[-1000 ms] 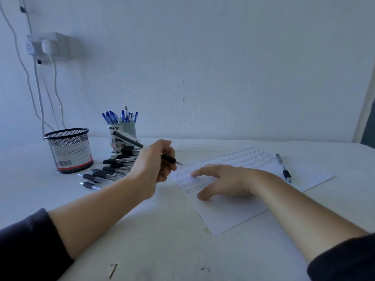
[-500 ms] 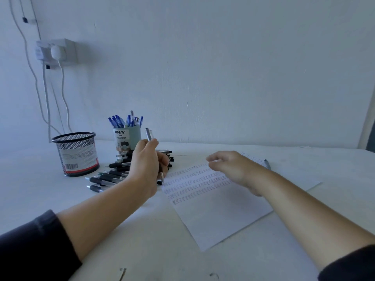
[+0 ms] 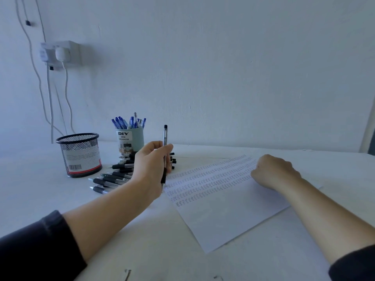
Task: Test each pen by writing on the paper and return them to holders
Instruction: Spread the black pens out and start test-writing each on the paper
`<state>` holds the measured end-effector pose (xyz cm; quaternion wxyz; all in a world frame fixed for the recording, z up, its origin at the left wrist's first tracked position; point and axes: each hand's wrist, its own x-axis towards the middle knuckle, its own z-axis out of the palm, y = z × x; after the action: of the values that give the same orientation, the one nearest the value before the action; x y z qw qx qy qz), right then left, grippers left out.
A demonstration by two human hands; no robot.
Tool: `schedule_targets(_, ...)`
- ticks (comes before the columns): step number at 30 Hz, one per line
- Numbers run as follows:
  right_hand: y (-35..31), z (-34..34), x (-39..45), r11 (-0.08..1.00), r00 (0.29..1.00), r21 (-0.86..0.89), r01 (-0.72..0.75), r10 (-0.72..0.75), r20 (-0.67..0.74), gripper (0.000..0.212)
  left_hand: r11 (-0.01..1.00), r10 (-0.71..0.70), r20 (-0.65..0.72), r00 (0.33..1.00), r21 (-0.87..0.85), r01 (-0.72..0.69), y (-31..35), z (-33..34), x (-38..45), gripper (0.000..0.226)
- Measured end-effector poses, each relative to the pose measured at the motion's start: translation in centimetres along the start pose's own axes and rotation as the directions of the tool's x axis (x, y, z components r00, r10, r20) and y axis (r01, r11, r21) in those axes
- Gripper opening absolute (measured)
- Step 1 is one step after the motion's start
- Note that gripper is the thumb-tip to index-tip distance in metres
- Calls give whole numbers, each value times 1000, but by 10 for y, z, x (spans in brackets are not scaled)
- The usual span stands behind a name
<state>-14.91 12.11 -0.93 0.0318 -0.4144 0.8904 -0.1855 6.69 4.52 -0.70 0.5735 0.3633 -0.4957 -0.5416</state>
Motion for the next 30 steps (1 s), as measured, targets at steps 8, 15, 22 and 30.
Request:
schedule_targets(8, -28, 4, -15, 952, 959, 116, 282, -280, -28, 33, 987, -119, 69, 990, 119, 110, -2, 3, -2, 8)
schedule_targets(15, -59, 16, -39, 701, 793, 578, 418, -592, 145, 37, 965, -199, 276, 940, 224, 138, -13, 15, -12, 16)
schedule_targets(22, -41, -2, -24, 947, 951, 120, 299, -306, 47, 15, 776, 4, 348, 938, 590, -222, -2, 8, -5, 32)
schedule_targets(30, 9, 4, 7, 992, 999, -123, -31, 28, -25, 28, 115, 206, 324, 923, 929, -352, -2, -31, 47, 36)
